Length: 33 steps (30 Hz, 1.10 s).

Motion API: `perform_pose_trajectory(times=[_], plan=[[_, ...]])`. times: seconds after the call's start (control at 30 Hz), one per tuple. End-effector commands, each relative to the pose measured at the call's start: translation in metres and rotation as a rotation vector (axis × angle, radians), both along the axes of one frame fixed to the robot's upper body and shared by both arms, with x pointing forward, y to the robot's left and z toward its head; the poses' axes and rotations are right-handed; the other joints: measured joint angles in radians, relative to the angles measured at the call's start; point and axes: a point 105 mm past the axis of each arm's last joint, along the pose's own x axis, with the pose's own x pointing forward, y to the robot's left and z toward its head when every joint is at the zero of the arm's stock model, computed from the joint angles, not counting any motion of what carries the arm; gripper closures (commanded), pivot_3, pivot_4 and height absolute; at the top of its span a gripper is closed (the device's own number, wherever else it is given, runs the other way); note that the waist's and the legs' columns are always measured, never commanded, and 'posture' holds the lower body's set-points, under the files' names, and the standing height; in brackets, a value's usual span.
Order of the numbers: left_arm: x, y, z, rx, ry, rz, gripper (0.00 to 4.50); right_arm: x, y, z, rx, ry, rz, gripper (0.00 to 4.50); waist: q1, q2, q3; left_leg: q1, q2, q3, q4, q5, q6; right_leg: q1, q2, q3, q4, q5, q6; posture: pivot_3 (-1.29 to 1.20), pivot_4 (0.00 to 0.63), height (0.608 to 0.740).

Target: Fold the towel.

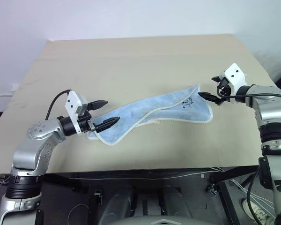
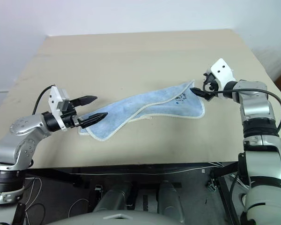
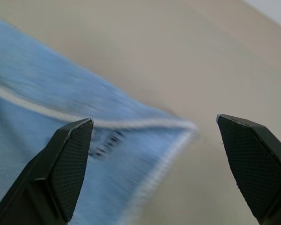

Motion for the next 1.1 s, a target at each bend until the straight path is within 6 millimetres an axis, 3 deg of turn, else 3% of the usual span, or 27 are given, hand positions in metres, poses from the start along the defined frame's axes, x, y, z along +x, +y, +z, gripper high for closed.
perform_pose_trajectory(times=[0.03, 0.27, 0.37, 0.47, 0.53, 0.67, 0.77, 0.87, 1.0, 1.1], plan=[[-0.005, -0.013, 0.007, -0.012, -0.051, -0.033, 0.0, 0.015, 0.0, 0.004, -0.138, -0.041, -0.054, 0.04, -0.003, 0.0, 0.0, 0.0, 0.0, 0.0, 0.0, 0.0, 0.0, 0.0, 0.0, 0.0, 0.0, 0.0, 0.0, 0.0, 0.15, 0.74], [-0.005, -0.022, 0.002, -0.026, -0.057, -0.028, 0.0, 0.025, -0.018, 0.006, -0.292, -0.045, -0.15, 0.04, 0.001, 0.0, 0.0, 0.0, 0.0, 0.0, 0.0, 0.001, -0.002, 0.0, 0.0, 0.0, 0.0, 0.0, 0.0, 0.0, 0.15, 0.74], [-0.004, -0.022, 0.0, -0.024, -0.061, -0.023, 0.0, 0.015, -0.039, 0.0, -0.39, 0.064, -0.169, 0.04, 0.002, 0.0, 0.0, 0.0, 0.0, 0.0, 0.0, 0.001, -0.002, 0.0, 0.0, 0.0, 0.0, 0.0, 0.0, 0.0, 0.15, 0.74], [-0.002, -0.021, 0.0, -0.026, -0.069, -0.019, 0.0, -0.001, -0.051, 0.015, -0.34, 0.092, -0.128, 0.04, 0.007, 0.0, 0.0, -0.001, 0.0, 0.0, 0.0, 0.001, -0.002, 0.0, 0.0, 0.0, 0.0, 0.0, 0.0, 0.0, 0.15, 0.74], [0.0, -0.02, 0.0, -0.027, -0.071, -0.016, 0.0, -0.006, -0.044, 0.029, -0.287, 0.054, -0.067, 0.04, 0.004, 0.0, 0.0, -0.001, 0.0, 0.0, 0.0, 0.0, -0.001, 0.0, 0.0, 0.0, -0.001, 0.0, 0.0, 0.0, 0.15, 0.74], [0.002, -0.023, -0.002, -0.033, -0.073, -0.035, 0.0, -0.008, -0.012, 0.063, -0.137, -0.051, 0.076, 0.04, -0.016, 0.001, 0.0, 0.001, 0.0, 0.001, -0.001, 0.0, 0.0, 0.0, 0.001, 0.001, 0.001, 0.0, 0.0, 0.0, 0.15, 0.74], [0.004, -0.028, -0.001, -0.038, -0.078, -0.055, 0.0, -0.004, 0.008, 0.073, -0.083, -0.078, 0.131, 0.04, -0.022, 0.001, 0.0, 0.003, 0.0, 0.001, 0.0, 0.0, -0.001, 0.002, 0.001, 0.001, 0.002, 0.0, 0.0, 0.0, 0.15, 0.74], [0.005, -0.032, -0.002, -0.036, -0.081, -0.073, 0.0, 0.004, 0.019, 0.061, -0.135, -0.054, 0.158, 0.04, -0.02, 0.001, 0.0, 0.003, 0.0, 0.001, 0.001, 0.0, 0.0, 0.003, 0.0, 0.001, 0.002, 0.0, 0.0, 0.0, 0.15, 0.74], [0.006, -0.033, -0.003, -0.031, -0.084, -0.082, 0.0, 0.016, 0.02, 0.043, -0.295, -0.019, 0.139, 0.04, -0.01, 0.001, 0.0, 0.003, 0.0, 0.001, 0.0, 0.0, 0.0, 0.003, 0.0, 0.001, 0.001, 0.0, 0.0, 0.0, 0.15, 0.74], [0.006, -0.032, -0.004, -0.022, -0.091, -0.083, 0.0, 0.023, 0.027, 0.041, -0.361, 0.002, 0.154, 0.04, -0.004, 0.001, 0.001, 0.003, 0.0, 0.001, 0.0, 0.0, -0.001, 0.002, 0.0, 0.001, 0.002, 0.0, 0.0, 0.0, 0.15, 0.74]])
